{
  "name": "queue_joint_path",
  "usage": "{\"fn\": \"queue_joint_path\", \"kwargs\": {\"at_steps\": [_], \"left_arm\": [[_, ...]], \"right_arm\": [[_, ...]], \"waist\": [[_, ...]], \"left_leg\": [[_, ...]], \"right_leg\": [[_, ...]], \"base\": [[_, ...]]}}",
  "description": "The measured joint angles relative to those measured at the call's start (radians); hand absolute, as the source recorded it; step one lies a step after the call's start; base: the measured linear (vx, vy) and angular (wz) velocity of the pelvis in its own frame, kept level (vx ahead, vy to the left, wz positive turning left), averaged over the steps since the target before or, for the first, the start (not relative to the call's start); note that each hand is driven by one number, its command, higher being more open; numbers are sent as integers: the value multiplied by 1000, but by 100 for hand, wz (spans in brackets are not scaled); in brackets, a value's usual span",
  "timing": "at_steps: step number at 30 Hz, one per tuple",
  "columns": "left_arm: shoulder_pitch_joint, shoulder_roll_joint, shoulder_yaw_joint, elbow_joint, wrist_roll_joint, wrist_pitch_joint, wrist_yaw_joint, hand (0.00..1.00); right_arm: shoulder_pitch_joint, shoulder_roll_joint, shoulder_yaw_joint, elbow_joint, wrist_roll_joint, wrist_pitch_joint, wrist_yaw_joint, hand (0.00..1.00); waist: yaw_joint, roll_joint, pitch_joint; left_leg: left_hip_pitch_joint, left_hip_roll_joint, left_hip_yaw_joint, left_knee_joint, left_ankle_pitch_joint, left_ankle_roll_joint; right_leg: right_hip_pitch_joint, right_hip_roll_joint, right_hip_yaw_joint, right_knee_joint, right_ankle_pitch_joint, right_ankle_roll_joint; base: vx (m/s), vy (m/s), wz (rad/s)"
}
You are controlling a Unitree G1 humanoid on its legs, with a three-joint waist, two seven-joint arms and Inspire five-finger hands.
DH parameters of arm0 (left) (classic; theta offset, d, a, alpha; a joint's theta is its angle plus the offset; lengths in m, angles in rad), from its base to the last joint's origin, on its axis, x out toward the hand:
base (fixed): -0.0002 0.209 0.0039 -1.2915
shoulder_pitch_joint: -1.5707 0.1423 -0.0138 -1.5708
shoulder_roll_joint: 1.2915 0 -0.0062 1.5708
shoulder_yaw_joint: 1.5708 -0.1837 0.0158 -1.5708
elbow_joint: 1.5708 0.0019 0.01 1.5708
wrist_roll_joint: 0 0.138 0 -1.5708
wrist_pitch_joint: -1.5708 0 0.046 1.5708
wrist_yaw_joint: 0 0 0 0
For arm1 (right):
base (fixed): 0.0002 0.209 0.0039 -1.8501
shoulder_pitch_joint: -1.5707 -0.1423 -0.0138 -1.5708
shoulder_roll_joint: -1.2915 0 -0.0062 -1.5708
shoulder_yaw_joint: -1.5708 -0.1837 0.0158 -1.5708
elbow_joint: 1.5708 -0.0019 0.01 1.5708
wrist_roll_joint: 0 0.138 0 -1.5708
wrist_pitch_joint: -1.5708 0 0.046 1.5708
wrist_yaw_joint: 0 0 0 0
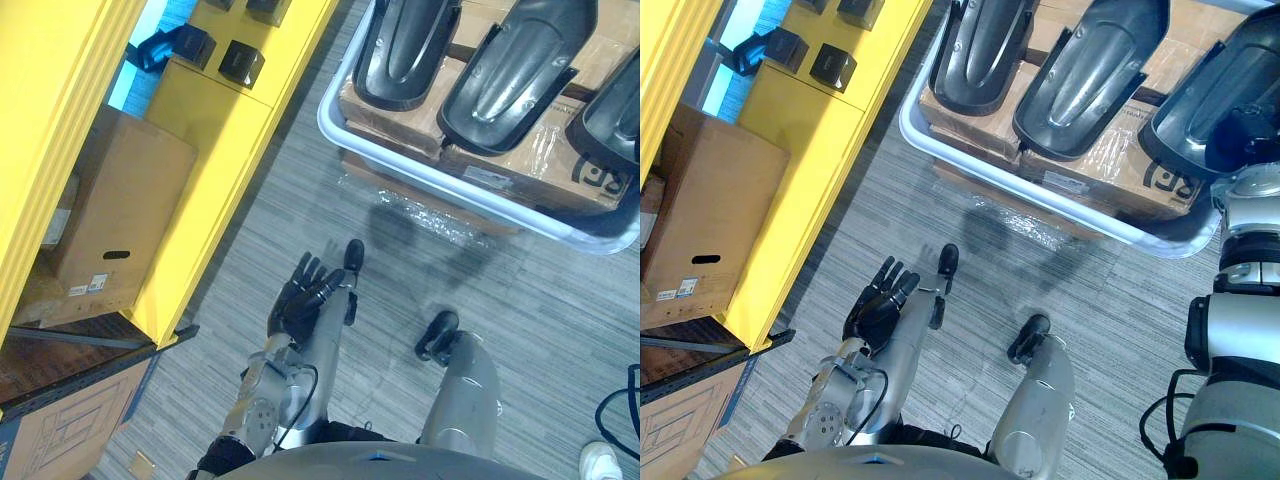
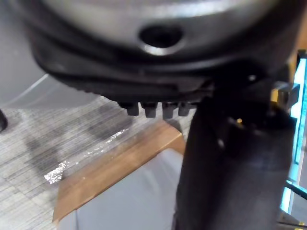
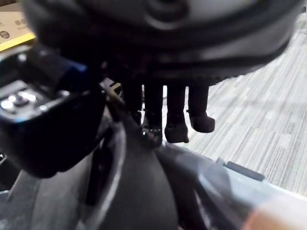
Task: Walk over and take three plastic housings, then place them on the shelf
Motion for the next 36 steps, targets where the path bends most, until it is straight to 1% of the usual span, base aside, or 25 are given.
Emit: {"fn": "queue_joint_path", "kwargs": {"at_steps": [3, 5, 7, 10, 11, 12, 13, 14, 15, 16, 18, 19, 22, 24, 25, 26, 27, 28, 29, 30, 31, 32, 33, 35, 36], "left_arm": [[1, 1, 9, 0, 3, 3, 2, 100], [3, 1, 13, 0, 4, 3, 0, 100], [8, 4, 20, -3, 4, 3, -3, 100], [60, 13, 46, -59, 1, 15, -11, 100], [94, 16, 61, -95, -1, 18, -21, 100], [108, 19, 65, -110, -1, 19, -24, 100], [137, 25, 80, -147, -1, 21, -29, 100], [156, 30, 98, -184, -1, 23, -29, 100], [163, 32, 107, -203, -1, 23, -29, 100], [168, 33, 124, -230, -1, 24, -29, 100], [174, 35, 168, -302, 1, 24, -28, 100], [174, 35, 175, -322, 1, 24, -28, 100], [205, 40, 208, -430, 17, 24, -32, 100], [205, 62, 216, -471, 20, 41, -51, 100], [204, 66, 217, -477, 21, 46, -55, 100], [200, 69, 218, -486, 22, 69, -65, 100], [196, 70, 221, -494, 46, 100, -70, 100], [191, 71, 221, -494, 63, 117, -71, 100], [172, 73, 222, -507, 87, 178, -81, 100], [164, 77, 223, -516, 101, 200, -86, 100], [148, 87, 220, -526, 114, 228, -92, 100], [124, 97, 214, -538, 135, 264, -108, 100], [108, 102, 210, -541, 140, 280, -115, 100], [42, 118, 192, -541, 180, 332, -128, 100], [20, 128, 180, -541, 189, 345, -127, 100]], "right_arm": [[2, 4, 9, -1, -2, -18, -15, 0], [4, 4, 9, -4, -2, -19, -23, 0], [22, 11, 6, -23, -39, -19, -35, 0], [84, 16, -13, -134, -83, -19, -44, 0], [118, 24, -35, -194, -117, -23, -46, 0], [138, 27, -47, -221, -130, -27, -51, 0], [170, 47, -79, -273, -163, -35, -70, 0], [205, 66, -110, -335, -180, -41, -91, 0], [224, 76, -127, -365, -196, -46, -102, 0], [250, 92, -152, -409, -203, -59, -124, 0], [319, 138, -203, -524, -247, -91, -170, 0], [343, 147, -212, -549, -266, -96, -176, 0], [456, 250, -243, -684, -349, -122, -202, 0], [536, 331, -243, -765, -414, -154, -228, 0], [555, 349, -243, -780, -436, -164, -235, 0], [588, 380, -243, -813, -470, -177, -237, 0], [607, 407, -243, -828, -506, -199, -238, 0], [618, 418, -243, -839, -519, -209, -238, 0], [637, 446, -241, -865, -574, -242, -238, 0], [644, 452, -240, -878, -596, -258, -238, 0], [653, 452, -237, -894, -625, -286, -238, 0], [661, 451, -230, -912, -641, -325, -237, 0], [660, 451, -225, -919, -654, -343, -237, 0], [660, 450, -188, -927, -671, -416, -237, 0], [660, 450, -174, -927, -675, -440, -237, 0]], "waist": [[-3, -1, 0], [-4, -1, 1], [-5, -5, 3], [-26, -24, 17], [-37, -38, 26], [-43, -43, 29], [-62, -58, 40], [-72, -76, 51], [-77, -83, 55], [-85, -95, 61], [-94, -128, 63], [-96, -133, 64], [-108, -176, 59], [-109, -218, 31], [-109, -228, 19], [-110, -247, -3], [-113, -258, -25], [-113, -260, -40], [-112, -267, -65], [-113, -267, -75], [-112, -268, -91], [-113, -267, -120], [-114, -267, -128], [-116, -269, -175], [-118, -270, -190]], "left_leg": [[0, 3, 0, 7, -4, 1], [1, 7, 0, 12, -4, 1], [8, 17, -1, 23, -12, 0], [42, 25, 2, 21, -22, 0], [63, 31, 5, 19, -29, -2], [73, 33, 5, 19, -33, -2], [99, 36, 4, 16, -39, -4], [130, 41, 10, 1, -42, -5], [144, 43, 12, -7, -42, -5], [166, 46, 15, -22, -41, -6], [225, 46, 28, -64, -37, -10], [243, 46, 28, -73, -37, -10], [348, 45, 30, -136, -33, -15], [405, 40, 29, -198, -22, -20], [413, 38, 29, -217, -16, -19], [435, 31, 29, -253, -4, -18], [455, 27, 30, -282, 2, -16], [462, 26, 32, -292, 3, -15], [490, 21, 39, -316, 6, -11], [498, 19, 42, -322, 6, -11], [511, 15, 44, -335, 7, -9], [519, 13, 50, -348, 10, -6], [529, 13, 54, -354, 10, -5], [570, 13, 75, -388, 14, 0], [586, 13, 83, -402, 16, 2]], "right_leg": [[4, 3, 0, -3, 0, 0], [10, 7, -4, -6, 0, 0], [29, 20, -7, -20, 2, 0], [73, 34, -7, -49, 7, 4], [97, 41, -7, -66, 11, 5], [110, 45, -7, -74, 11, 6], [143, 54, -9, -93, 13, 9], [174, 59, -10, -114, 16, 9], [189, 63, -10, -126, 18, 10], [209, 70, -11, -143, 21, 12], [259, 71, -9, -176, 28, 13], [278, 72, -14, -189, 32, 15], [394, 84, -41, -264, 52, 24], [454, 90, -62, -328, 60, 32], [461, 91, -65, -341, 64, 33], [480, 91, -74, -370, 71, 40], [503, 91, -86, -402, 85, 47], [511, 93, -88, -420, 93, 52], [546, 98, -93, -465, 112, 64], [559, 100, -95, -481, 119, 64], [573, 102, -98, -501, 127, 67], [583, 102, -103, -522, 137, 71], [593, 103, -105, -532, 144, 73], [616, 102, -104, -551, 160, 76], [624, 100, -103, -558, 164, 77]], "base": [[8, -2, -1], [0, 0, 0], [34, -23, -4], [58, -31, -7], [60, -26, -9], [67, -35, -6], [66, -39, -5], [63, -40, -6], [56, -35, -8], [55, -41, -7], [96, -47, -6], [126, -40, 4], [120, -49, 9], [130, -60, 12], [127, -40, 13], [134, -22, 12], [135, -9, 9], [135, 7, 1], [130, 2, -2], [126, -8, -2], [98, -18, 2], [64, -12, -1], [74, -8, -8], [66, -3, -21], [47, 1, -25]]}}
